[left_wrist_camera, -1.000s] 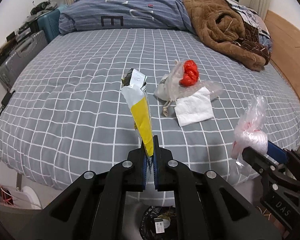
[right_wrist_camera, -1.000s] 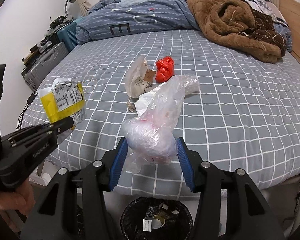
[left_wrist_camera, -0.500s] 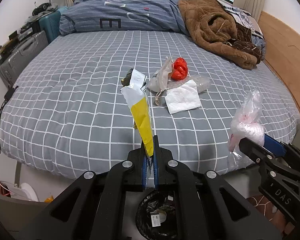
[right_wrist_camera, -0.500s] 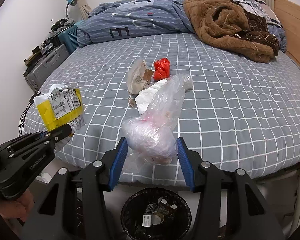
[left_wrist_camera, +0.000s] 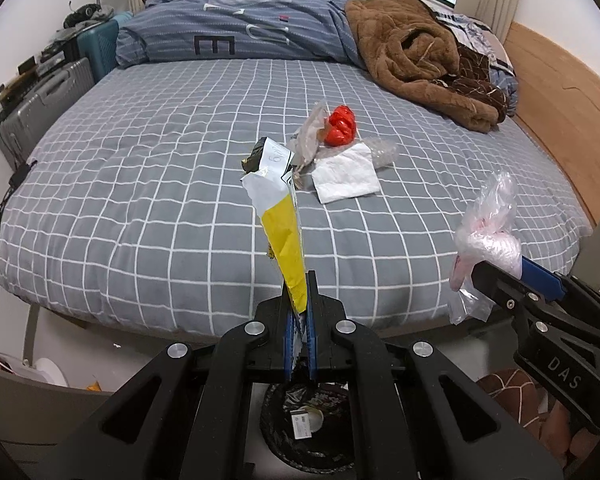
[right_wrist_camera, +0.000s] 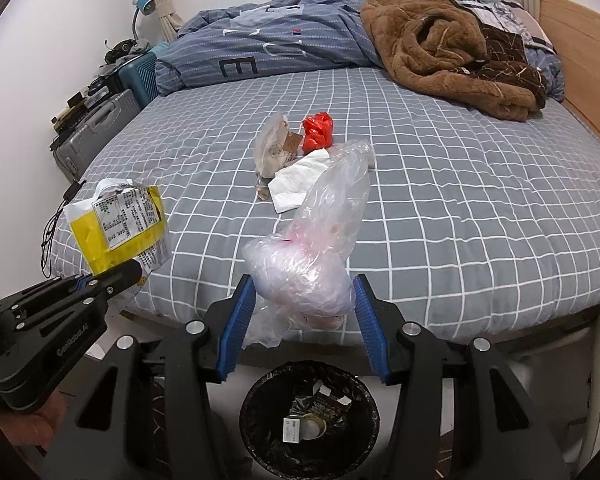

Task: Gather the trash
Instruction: 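Carry the yellow packet and clear plastic bag with both tools over the bin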

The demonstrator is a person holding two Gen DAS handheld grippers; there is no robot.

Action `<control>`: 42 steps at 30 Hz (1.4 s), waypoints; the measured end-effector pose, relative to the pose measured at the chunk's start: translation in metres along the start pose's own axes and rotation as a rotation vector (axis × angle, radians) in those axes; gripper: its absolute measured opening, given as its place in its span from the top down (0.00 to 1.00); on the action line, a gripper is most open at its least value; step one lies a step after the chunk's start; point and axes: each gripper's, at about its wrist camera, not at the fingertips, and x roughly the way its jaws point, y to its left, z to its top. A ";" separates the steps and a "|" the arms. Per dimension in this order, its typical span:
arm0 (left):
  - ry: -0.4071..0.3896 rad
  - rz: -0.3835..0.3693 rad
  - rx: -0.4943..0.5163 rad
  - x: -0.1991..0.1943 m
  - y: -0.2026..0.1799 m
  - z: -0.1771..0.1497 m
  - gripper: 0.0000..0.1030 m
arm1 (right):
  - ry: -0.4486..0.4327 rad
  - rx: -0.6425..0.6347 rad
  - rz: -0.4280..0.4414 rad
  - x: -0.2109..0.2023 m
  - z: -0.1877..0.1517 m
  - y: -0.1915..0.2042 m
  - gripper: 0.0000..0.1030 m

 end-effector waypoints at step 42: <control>0.014 -0.036 -0.014 -0.048 -0.017 -0.082 0.96 | 0.038 0.004 -0.005 -0.045 -0.074 -0.003 0.53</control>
